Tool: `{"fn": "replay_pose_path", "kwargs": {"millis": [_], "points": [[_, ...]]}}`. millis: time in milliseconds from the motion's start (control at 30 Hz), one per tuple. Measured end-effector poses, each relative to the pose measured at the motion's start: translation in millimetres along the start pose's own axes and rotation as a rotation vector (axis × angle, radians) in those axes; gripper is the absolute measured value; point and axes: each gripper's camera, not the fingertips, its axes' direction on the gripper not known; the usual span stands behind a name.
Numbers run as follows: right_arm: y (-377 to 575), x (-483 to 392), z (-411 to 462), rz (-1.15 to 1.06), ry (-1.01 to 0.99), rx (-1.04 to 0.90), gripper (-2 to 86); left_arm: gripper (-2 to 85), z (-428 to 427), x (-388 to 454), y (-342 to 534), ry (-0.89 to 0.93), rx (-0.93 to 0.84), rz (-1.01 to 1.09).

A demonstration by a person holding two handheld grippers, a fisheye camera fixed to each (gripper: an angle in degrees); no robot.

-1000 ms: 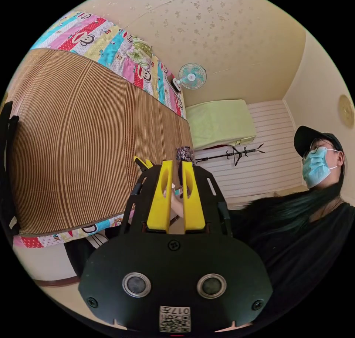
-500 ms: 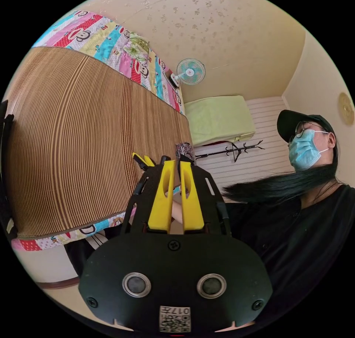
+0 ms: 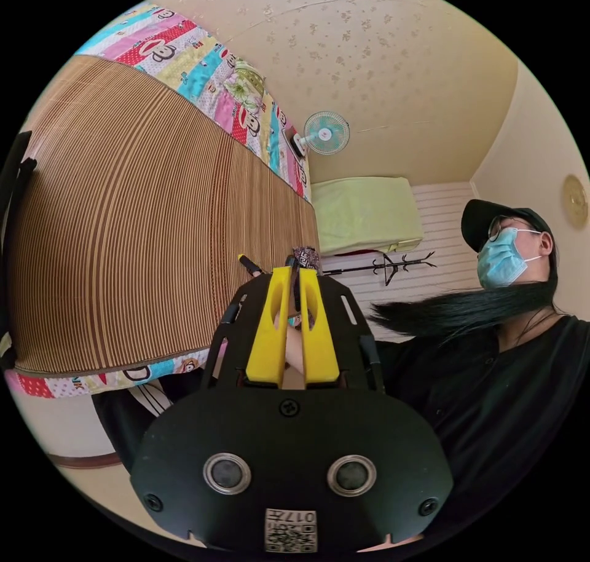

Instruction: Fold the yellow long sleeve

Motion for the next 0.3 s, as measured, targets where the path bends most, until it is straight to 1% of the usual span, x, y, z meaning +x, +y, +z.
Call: {"fn": "replay_pose_path", "kwargs": {"millis": [33,67,100,133,167,200,233,267,300], "points": [[-2,4,-22,0.012,-0.032,0.060,2.6,3.6,8,3,0,-0.001,-0.005,0.018],[-4,11,-68,0.019,-0.050,0.188,1.8,3.5,12,6,0,-0.002,-0.008,0.029],[-4,16,-116,-0.011,-0.011,0.327,1.5,3.6,21,11,0,-0.005,-0.013,0.056],[-2,18,-137,-0.036,0.025,0.393,1.3,3.6,30,18,0,-0.017,-0.017,0.089],[2,26,-170,-0.082,0.123,0.505,1.2,3.6,35,22,0,-0.027,-0.019,0.106],[4,42,-190,-0.100,0.244,0.566,1.2,3.7,46,30,0,-0.058,-0.026,0.143],[3,53,-194,-0.098,0.312,0.564,1.3,3.7,60,41,0,-0.114,-0.047,0.192],[-6,84,-192,-0.061,0.450,0.468,1.5,3.7,67,47,0,-0.151,-0.064,0.217],[-21,127,-187,0.045,0.540,0.287,1.8,3.9,84,59,2,-0.235,-0.101,0.269]]}}
